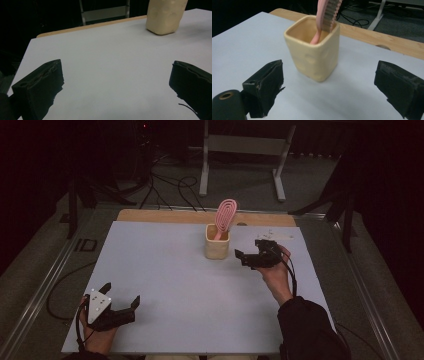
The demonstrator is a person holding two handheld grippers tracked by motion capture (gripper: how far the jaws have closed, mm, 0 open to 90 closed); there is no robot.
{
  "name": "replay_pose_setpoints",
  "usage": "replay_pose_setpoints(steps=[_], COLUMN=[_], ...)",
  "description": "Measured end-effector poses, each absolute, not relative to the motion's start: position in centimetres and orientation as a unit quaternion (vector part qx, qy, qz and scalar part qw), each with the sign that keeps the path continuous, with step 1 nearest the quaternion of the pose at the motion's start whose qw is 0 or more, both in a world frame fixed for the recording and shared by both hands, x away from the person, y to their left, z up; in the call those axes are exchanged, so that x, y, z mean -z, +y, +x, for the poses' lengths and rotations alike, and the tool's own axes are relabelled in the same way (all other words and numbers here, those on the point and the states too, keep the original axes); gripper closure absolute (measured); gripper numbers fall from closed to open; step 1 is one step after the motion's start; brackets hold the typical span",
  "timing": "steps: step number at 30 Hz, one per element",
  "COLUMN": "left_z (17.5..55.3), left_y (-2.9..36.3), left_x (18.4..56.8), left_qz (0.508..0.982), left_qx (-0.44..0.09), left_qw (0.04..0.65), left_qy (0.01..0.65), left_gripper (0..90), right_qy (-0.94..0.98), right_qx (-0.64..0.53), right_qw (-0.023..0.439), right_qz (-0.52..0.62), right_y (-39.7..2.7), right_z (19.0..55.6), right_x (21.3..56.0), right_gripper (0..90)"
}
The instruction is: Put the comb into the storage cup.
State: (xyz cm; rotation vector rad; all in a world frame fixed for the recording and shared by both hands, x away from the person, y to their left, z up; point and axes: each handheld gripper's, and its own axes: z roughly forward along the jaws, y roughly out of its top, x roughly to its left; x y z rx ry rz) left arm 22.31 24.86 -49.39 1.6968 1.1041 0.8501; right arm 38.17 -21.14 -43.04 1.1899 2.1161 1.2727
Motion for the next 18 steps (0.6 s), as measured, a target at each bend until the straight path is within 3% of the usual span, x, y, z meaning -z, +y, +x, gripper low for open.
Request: replay_pose_setpoints(steps=[18], left_z=[22.4], left_y=[26.5], left_x=[48.5], left_qz=[0.672], left_qx=[-0.356], left_qw=[0.46], left_qy=[0.459], left_gripper=[0.2], right_qy=[0.756], right_qx=[-0.471], right_qw=[0.228], right_qz=[0.394], right_y=[-22.5], right_z=[31.7], right_x=[44.9], right_gripper=[8.7])
